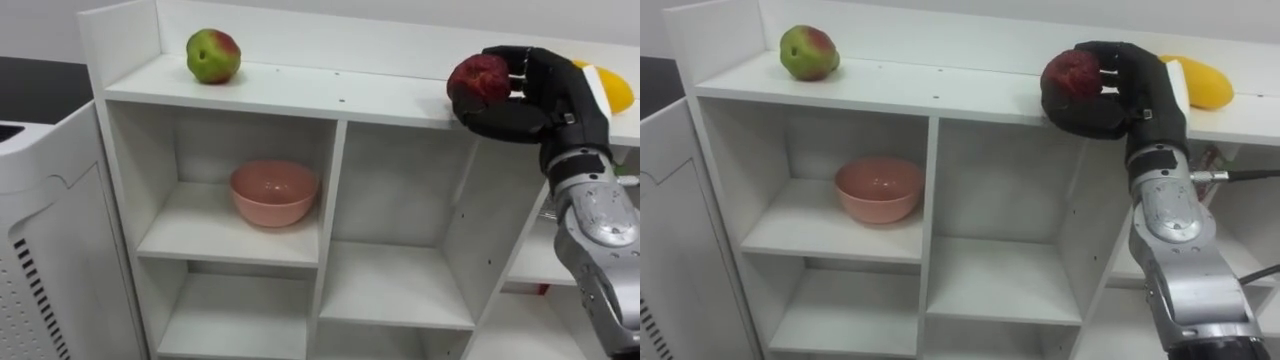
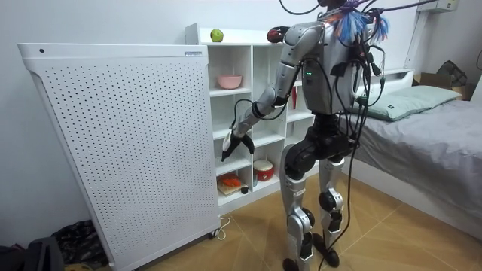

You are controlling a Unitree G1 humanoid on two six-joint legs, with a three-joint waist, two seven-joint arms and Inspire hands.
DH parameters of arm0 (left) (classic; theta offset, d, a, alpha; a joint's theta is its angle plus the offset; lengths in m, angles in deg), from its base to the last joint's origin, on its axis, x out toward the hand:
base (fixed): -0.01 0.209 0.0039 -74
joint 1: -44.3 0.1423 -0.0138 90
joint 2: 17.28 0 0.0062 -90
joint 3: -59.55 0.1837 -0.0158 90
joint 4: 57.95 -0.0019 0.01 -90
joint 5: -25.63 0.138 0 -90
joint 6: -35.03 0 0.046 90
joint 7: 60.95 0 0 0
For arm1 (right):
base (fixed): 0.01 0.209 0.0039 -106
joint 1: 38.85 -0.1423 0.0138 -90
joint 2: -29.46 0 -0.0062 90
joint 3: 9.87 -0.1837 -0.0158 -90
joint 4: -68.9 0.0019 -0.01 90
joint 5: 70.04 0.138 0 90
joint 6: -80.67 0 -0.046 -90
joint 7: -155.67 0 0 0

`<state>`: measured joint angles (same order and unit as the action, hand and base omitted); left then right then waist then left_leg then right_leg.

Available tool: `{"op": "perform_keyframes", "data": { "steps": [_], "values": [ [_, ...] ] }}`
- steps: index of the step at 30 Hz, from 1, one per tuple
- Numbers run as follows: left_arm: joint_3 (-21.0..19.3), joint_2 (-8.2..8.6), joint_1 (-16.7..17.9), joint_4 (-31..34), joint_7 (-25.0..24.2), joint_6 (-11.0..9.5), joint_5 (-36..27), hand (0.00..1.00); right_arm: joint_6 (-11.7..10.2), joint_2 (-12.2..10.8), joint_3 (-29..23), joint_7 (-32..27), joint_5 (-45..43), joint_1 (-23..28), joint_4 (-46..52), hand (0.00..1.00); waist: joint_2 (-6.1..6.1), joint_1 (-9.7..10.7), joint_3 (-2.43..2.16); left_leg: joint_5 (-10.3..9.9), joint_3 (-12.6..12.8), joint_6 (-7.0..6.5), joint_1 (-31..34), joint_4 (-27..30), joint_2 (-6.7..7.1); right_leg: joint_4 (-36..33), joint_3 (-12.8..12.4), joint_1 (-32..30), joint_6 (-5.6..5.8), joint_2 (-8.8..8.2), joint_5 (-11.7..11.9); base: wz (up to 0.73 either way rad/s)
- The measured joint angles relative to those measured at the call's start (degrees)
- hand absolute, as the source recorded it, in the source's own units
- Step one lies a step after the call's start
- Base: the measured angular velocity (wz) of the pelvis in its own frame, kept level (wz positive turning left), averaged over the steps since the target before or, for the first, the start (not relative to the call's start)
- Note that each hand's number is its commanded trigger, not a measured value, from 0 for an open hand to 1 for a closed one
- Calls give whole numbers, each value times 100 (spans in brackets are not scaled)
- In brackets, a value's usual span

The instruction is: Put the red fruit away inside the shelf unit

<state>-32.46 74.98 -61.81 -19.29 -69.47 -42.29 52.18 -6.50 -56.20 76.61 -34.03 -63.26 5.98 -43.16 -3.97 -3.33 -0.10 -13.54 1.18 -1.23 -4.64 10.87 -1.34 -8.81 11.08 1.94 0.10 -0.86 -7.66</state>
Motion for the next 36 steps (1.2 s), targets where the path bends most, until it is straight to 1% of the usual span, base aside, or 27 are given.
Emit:
{"op": "perform_keyframes", "data": {
  "steps": [3,5,8,9,11,13,14,15,17,20,21,24,26,29,32,36],
  "values": [
    [-6,-2,-45,-1,-70,1,1,0,238,-1,58,109,-146,83,417,100,38,-14,-7,0,63,0,-14,1,4,-1,-76,-16,0,9,0,-9],
    [-4,-1,-45,-1,-101,2,4,0,265,-2,225,190,-208,174,692,100,71,-12,-12,0,42,0,-26,1,12,0,-100,-15,0,16,0,-10],
    [3,3,-34,-46,-101,-4,9,0,362,-9,357,425,-231,273,1134,100,149,10,-27,0,0,0,-77,-11,21,7,-148,20,0,30,0,-6],
    [7,4,-27,-59,-101,-6,3,0,362,-9,392,457,-205,305,1241,100,166,7,-31,0,-1,0,-83,-16,21,4,-162,23,0,32,0,0],
    [9,9,34,-66,-101,-56,-5,0,425,-9,514,567,-167,448,1816,100,226,-9,-48,0,20,0,-99,-23,18,1,-228,24,0,45,0,-5],
    [8,-1,97,-66,-100,-77,-10,0,426,-10,608,579,-125,579,2323,100,252,-6,-51,0,8,0,-93,-23,16,2,-234,26,0,48,0,-2],
    [20,-3,113,-66,-99,-77,-12,0,417,-10,666,621,-84,598,2554,100,262,5,-46,0,9,0,-92,-23,13,2,-242,25,0,51,0,0],
    [30,-1,117,-67,-99,-82,-19,0,411,-11,683,657,-55,598,2619,100,262,5,-46,0,8,0,-93,-23,13,2,-240,27,0,52,0,4],
    [77,1,140,-68,-99,-179,-37,0,410,-12,694,759,-12,599,2738,100,261,5,-46,0,2,0,-98,-23,10,1,-241,42,0,53,0,6],
    [118,-1,232,-71,-77,-266,-236,0,410,-12,692,846,92,610,2773,100,263,8,-45,0,1,0,-108,-23,13,4,-273,54,0,51,0,2],
    [119,2,310,-71,-60,-302,-261,0,411,-12,692,872,164,685,2832,100,264,13,-44,0,-2,0,-115,-23,14,8,-313,64,0,51,0,0],
    [137,12,510,-72,-41,-316,-346,0,416,-25,693,982,262,1035,3178,100,278,25,-35,0,-10,0,-140,-26,10,16,-307,91,0,52,0,0],
    [152,21,623,-84,-41,-316,-344,0,418,-29,710,1079,450,1123,3297,100,300,17,-20,0,-3,0,-154,-52,2,20,-304,87,0,58,0,-4],
    [175,30,732,-92,-40,-322,-339,0,408,-43,752,1144,577,1292,3458,100,300,-12,-20,0,-1,1,-183,-69,-9,17,-307,96,0,77,0,-1],
    [174,94,758,-91,-36,-325,-335,0,405,-50,785,1223,579,1430,3456,100,307,-22,-15,0,15,1,-191,-100,-14,18,-309,95,0,79,0,2],
    [196,198,788,-92,52,-348,-347,0,385,-50,954,1256,582,1975,3301,100,304,-34,-11,0,20,1,-193,-134,-18,20,-310,84,0,79,0,2]
  ]
}}
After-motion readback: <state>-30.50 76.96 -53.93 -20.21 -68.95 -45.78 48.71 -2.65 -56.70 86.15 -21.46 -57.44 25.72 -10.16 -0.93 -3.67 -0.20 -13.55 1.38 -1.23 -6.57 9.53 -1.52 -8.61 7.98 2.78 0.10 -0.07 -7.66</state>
